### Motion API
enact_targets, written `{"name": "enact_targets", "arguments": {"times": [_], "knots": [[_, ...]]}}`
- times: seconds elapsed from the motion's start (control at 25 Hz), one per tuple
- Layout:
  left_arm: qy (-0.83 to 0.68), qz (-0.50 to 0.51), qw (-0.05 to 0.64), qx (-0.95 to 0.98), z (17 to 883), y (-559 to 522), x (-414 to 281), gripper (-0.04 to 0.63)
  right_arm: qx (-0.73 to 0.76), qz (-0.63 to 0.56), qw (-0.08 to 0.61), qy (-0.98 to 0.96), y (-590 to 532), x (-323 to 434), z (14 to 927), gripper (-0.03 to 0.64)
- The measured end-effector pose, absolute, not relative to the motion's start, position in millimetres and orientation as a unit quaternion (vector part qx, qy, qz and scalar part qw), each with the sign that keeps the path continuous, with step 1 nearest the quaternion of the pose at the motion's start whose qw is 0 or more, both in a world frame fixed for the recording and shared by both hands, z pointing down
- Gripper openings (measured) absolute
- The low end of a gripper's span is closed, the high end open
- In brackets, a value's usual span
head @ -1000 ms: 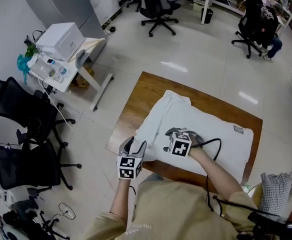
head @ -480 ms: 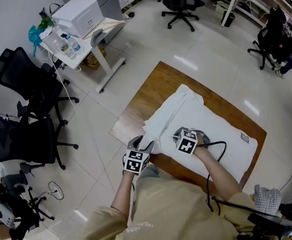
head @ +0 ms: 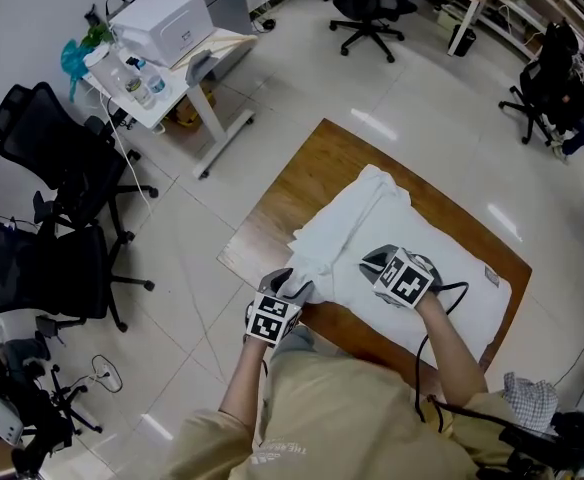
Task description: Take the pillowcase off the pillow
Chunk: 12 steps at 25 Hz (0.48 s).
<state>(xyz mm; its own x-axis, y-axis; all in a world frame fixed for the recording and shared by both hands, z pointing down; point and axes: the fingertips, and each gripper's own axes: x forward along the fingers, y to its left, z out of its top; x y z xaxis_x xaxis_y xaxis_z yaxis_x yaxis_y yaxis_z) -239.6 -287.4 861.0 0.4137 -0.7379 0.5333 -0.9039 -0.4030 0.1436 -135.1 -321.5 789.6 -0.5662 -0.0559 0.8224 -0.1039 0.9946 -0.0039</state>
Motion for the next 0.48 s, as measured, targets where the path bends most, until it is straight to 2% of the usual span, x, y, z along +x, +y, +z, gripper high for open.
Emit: {"name": "enact_targets", "arguments": {"times": [0.04, 0.08, 0.12, 0.28, 0.36, 0.48], "knots": [[-0.495, 0.221, 0.214, 0.813, 866, -286, -239, 0.185, 0.045, 0.025, 0.465, -0.884, -321, -135, 789, 0.011], [-0.490, 0.252, 0.217, 0.806, 874, -284, -242, 0.073, 0.043, 0.024, 0.467, -0.883, -321, -134, 788, 0.011], [-0.491, 0.290, 0.215, 0.793, 885, -283, -251, 0.021, 0.038, 0.024, 0.469, -0.882, -319, -133, 786, 0.009], [-0.568, 0.416, 0.182, 0.686, 944, -306, -347, 0.014, 0.009, 0.034, 0.453, -0.891, -305, -121, 760, 0.008], [-0.590, 0.408, 0.200, 0.668, 965, -329, -382, 0.012, 0.012, 0.040, 0.437, -0.899, -302, -112, 756, 0.008], [-0.555, 0.409, 0.194, 0.698, 964, -342, -381, 0.014, 0.031, 0.041, 0.429, -0.902, -303, -109, 764, 0.008]]}}
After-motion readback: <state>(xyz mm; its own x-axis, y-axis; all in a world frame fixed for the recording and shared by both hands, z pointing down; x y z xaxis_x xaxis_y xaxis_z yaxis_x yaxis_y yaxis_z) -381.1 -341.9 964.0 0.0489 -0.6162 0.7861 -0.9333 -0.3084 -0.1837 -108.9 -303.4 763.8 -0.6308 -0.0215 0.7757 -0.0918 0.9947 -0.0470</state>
